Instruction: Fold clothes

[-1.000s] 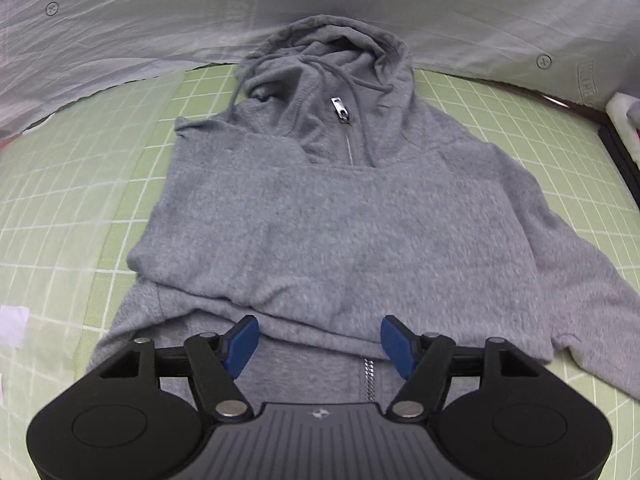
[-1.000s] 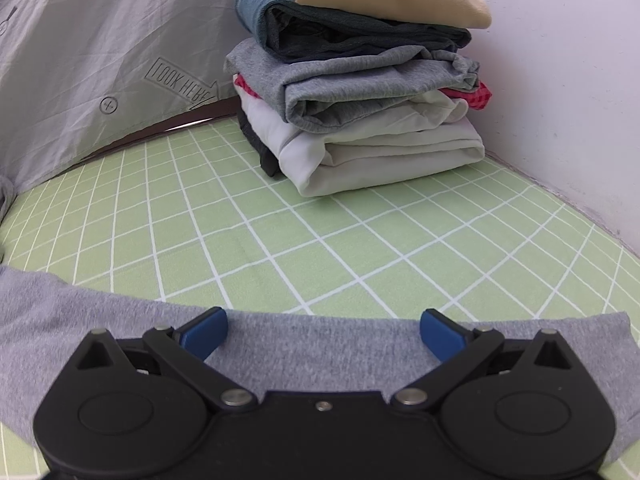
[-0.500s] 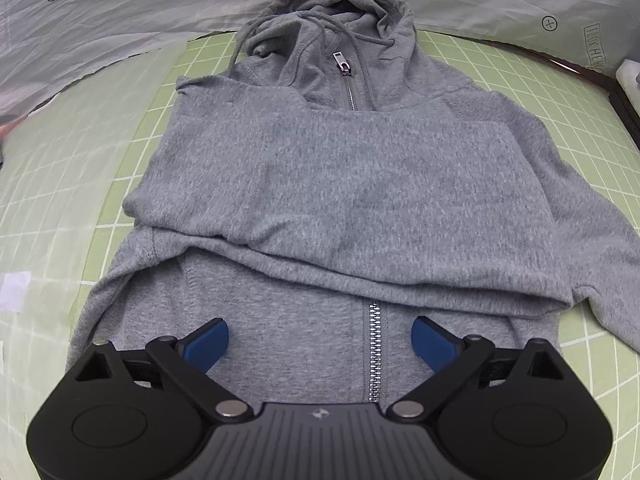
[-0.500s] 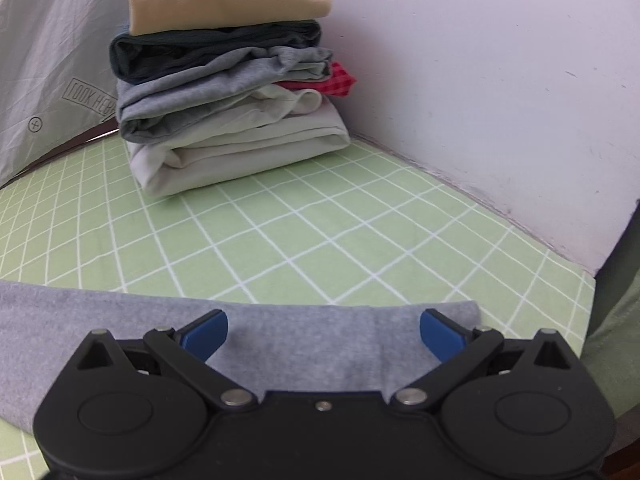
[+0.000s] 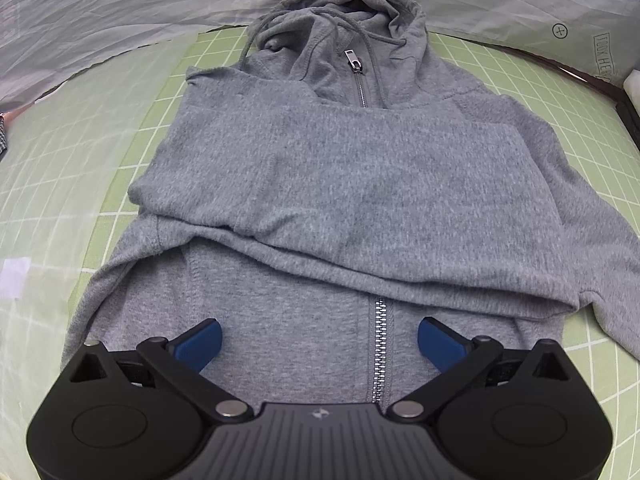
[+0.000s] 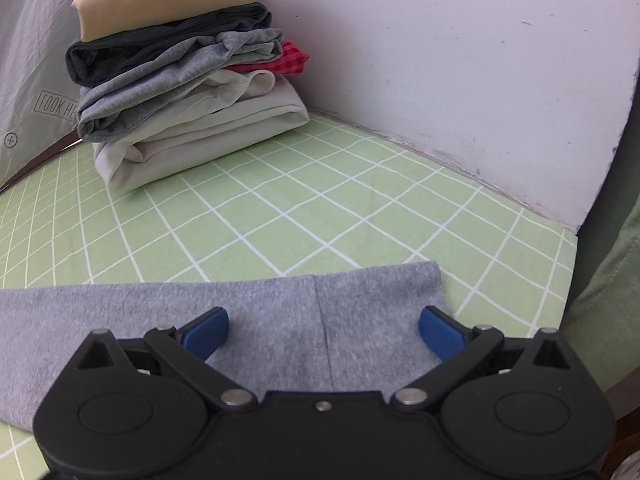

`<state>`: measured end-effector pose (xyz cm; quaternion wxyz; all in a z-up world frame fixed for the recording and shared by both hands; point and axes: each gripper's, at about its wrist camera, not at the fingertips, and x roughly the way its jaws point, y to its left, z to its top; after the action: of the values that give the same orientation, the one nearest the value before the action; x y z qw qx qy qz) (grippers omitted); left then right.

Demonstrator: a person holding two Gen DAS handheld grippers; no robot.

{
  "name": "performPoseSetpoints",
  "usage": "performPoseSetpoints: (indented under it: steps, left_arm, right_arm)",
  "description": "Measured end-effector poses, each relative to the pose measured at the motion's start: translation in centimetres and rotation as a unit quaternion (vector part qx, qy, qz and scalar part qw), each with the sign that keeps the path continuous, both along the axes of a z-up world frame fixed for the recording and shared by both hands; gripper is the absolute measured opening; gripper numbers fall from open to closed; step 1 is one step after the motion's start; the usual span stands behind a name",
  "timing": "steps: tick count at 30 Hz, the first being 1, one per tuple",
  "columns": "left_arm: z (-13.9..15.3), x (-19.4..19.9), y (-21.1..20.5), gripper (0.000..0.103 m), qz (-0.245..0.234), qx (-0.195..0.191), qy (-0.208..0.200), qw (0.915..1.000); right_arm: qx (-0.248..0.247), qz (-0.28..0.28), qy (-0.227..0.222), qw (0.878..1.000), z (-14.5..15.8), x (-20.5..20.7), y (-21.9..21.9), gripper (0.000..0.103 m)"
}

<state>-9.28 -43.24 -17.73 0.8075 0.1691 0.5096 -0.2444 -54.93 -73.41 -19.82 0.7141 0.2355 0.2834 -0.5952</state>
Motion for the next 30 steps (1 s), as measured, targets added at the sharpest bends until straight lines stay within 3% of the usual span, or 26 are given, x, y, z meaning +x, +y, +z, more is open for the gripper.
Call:
performPoseSetpoints:
  steps: [2, 3, 5, 6, 10, 18, 20, 24, 26, 27, 28, 30]
  left_arm:
    - [0.0, 0.0, 0.0, 0.103, 0.0, -0.001, -0.001, 1.0]
    - [0.0, 0.0, 0.0, 0.103, 0.0, -0.002, -0.001, 1.0]
    - [0.0, -0.1, 0.0, 0.103, 0.0, -0.003, -0.003, 1.0]
    - [0.0, -0.2, 0.0, 0.103, 0.0, -0.003, -0.003, 1.0]
    - [0.0, -0.2, 0.1, 0.103, -0.002, -0.005, -0.005, 1.0]
    - [-0.1, -0.3, 0.2, 0.103, -0.004, -0.008, -0.007, 0.9999]
    - [-0.1, -0.3, 0.2, 0.103, -0.005, -0.008, -0.007, 0.9999]
    - [-0.1, -0.2, 0.1, 0.103, -0.008, -0.007, -0.005, 0.9999]
    - [0.0, -0.2, 0.2, 0.103, -0.01, -0.008, -0.005, 0.9999]
    - [0.0, -0.2, 0.2, 0.103, -0.011, -0.007, -0.004, 0.9999]
    - [0.0, -0.2, 0.2, 0.103, -0.012, -0.007, -0.004, 0.9999]
    - [0.0, -0.3, 0.2, 0.103, -0.013, -0.007, -0.004, 0.9999]
  right_arm:
    - [-0.002, 0.021, -0.001, 1.0, 0.3, 0.8, 0.5, 0.089]
    - [-0.003, 0.023, -0.003, 1.0, 0.5, 1.1, 0.7, 0.077]
    - [-0.006, 0.027, -0.006, 1.0, 0.9, 1.7, 1.2, 0.042]
    - [-0.003, 0.026, -0.019, 0.999, 1.1, 1.9, 1.2, 0.015]
    - [0.034, 0.008, -0.112, 0.993, 1.4, 2.5, 0.7, 0.01]
    - [0.045, 0.128, -0.199, 0.971, 4.7, 11.9, 0.7, 0.009]
    - [0.052, 0.182, -0.225, 0.956, 6.1, 15.5, 1.2, 0.009]
    - [0.066, 0.309, -0.262, 0.912, 8.4, 22.7, 3.6, 0.01]
    - [0.083, 0.365, -0.235, 0.897, 8.4, 26.1, 5.2, 0.024]
    - [0.081, 0.385, -0.197, 0.898, 8.2, 27.5, 6.1, 0.047]
    - [0.066, 0.399, -0.146, 0.903, 7.7, 28.2, 7.1, 0.062]
    - [0.032, 0.421, -0.042, 0.905, 6.9, 29.7, 9.2, 0.069]
